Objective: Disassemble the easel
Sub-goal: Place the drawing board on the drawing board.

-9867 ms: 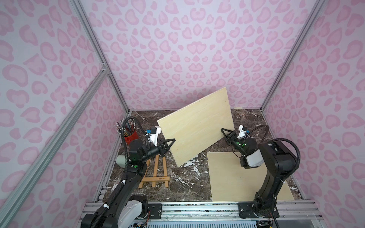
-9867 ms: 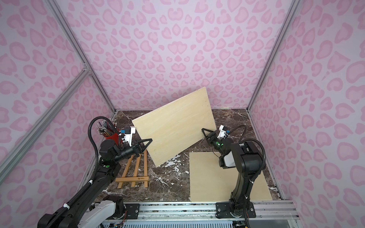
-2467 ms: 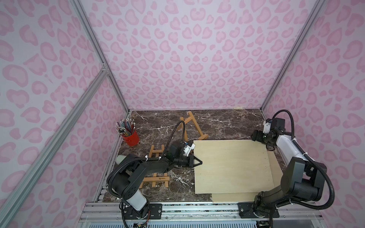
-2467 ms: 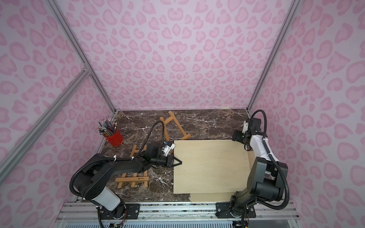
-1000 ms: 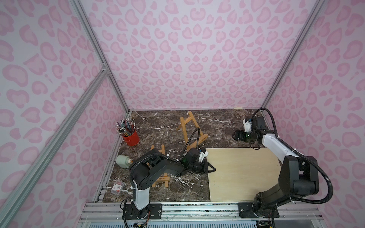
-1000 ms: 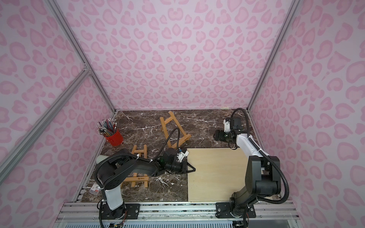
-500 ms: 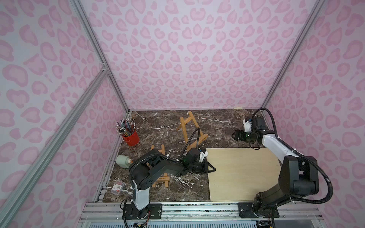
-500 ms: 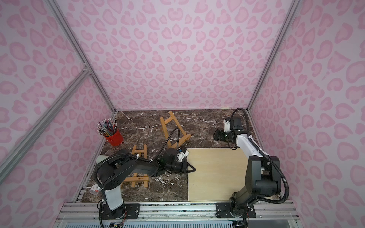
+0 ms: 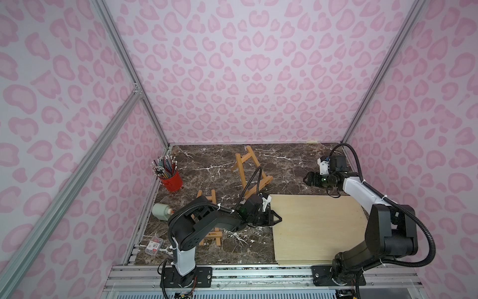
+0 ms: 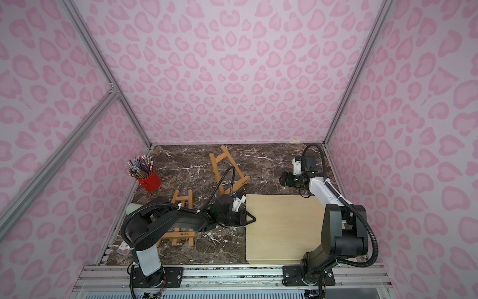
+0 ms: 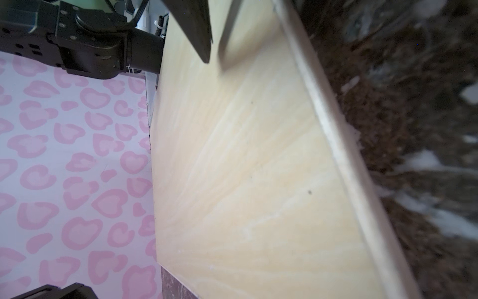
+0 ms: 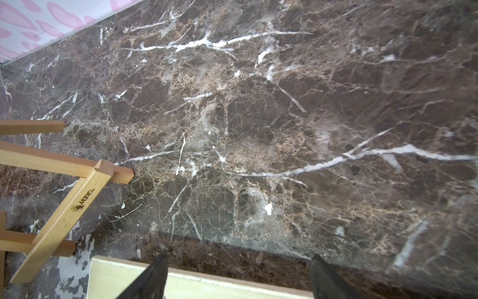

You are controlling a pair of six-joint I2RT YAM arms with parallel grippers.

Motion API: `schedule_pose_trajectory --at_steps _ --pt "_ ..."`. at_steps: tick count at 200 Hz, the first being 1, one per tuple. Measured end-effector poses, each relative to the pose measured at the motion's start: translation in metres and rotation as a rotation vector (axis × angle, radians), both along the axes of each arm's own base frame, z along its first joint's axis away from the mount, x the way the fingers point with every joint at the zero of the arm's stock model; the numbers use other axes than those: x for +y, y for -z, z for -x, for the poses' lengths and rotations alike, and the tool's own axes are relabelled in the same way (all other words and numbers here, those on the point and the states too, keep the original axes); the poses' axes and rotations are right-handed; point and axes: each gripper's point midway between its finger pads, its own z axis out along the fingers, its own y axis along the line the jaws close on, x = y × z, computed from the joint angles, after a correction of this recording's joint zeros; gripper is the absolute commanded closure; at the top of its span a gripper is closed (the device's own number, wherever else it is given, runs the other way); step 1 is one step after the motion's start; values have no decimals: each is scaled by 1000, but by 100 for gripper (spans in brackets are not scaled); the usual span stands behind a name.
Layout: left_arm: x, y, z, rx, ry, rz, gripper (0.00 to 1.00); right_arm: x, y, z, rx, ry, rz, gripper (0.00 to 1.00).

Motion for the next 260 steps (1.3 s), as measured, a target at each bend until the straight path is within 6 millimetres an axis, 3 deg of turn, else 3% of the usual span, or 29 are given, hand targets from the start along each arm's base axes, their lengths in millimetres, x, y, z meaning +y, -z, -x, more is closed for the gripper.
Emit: schedule_pose_trajectory --at_steps 133,194,260 --pt "-11 -6 6 -62 -12 -49 45 5 1 0 -8 -13 -25 12" --pt "-17 -8 12 -70 6 -72 31 10 0 -2 -22 -24 -34 12" --pt "-16 -9 21 -79 11 -144 27 11 2 -1 -17 -27 -39 12"
